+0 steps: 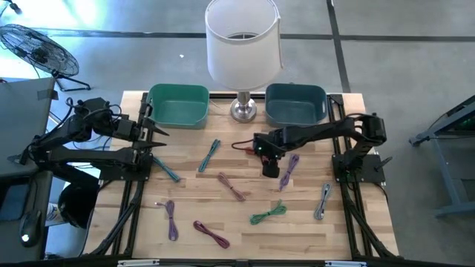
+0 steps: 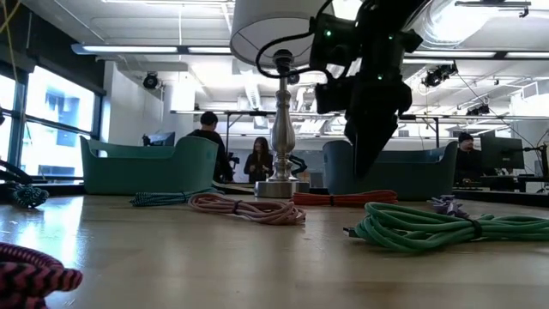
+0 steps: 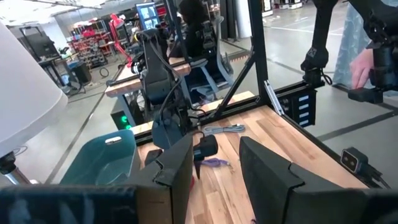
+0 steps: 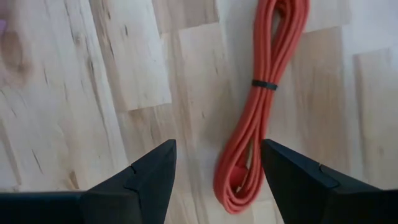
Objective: Pick & Place USB Port
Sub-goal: Put the orange charger cable into the green bin
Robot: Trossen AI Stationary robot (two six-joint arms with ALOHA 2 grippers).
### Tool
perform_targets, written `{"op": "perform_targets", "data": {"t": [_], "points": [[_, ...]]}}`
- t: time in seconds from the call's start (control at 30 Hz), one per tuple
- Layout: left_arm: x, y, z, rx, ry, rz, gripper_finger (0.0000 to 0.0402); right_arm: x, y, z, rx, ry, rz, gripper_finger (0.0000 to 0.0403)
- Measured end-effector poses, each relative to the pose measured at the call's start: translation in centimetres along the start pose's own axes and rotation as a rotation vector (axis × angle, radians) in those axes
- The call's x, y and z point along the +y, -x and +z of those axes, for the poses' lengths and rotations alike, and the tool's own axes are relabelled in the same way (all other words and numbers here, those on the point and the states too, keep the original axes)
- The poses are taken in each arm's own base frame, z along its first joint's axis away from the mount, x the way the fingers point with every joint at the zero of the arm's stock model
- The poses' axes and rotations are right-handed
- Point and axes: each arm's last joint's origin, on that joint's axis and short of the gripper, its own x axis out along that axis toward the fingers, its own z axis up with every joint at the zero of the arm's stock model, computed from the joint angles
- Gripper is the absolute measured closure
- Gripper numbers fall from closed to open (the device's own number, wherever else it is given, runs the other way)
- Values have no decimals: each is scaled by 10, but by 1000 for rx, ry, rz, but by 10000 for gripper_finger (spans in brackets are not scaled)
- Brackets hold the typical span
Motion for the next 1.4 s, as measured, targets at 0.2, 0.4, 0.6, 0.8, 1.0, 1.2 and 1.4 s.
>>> {"op": "perform_targets", "data": {"t": [0.2, 0.4, 0.6, 0.8, 1.0, 1.2, 1.4], "points": [[0, 0, 0, 0, 0, 0, 270, -1, -13, 0, 34, 1, -7, 176], [0, 0, 0, 0, 0, -1, 270, -1, -27, -1, 70, 5, -13, 176], [0, 0, 0, 0, 0, 0, 270, -1, -39, 1, 75, 7, -16, 176], [0, 0, 0, 0, 0, 0, 270, -5, -47, 2, 80, -15, -44, 185], [0, 0, 0, 0, 0, -1, 270, -14, -50, 3, 85, -63, -48, 272], [0, 0, 0, 0, 0, -1, 270, -19, -50, 3, 86, -67, -63, 386], [-1, 0, -2, 18, 6, -6, 270, -17, -49, 3, 84, -70, -57, 393]]}}
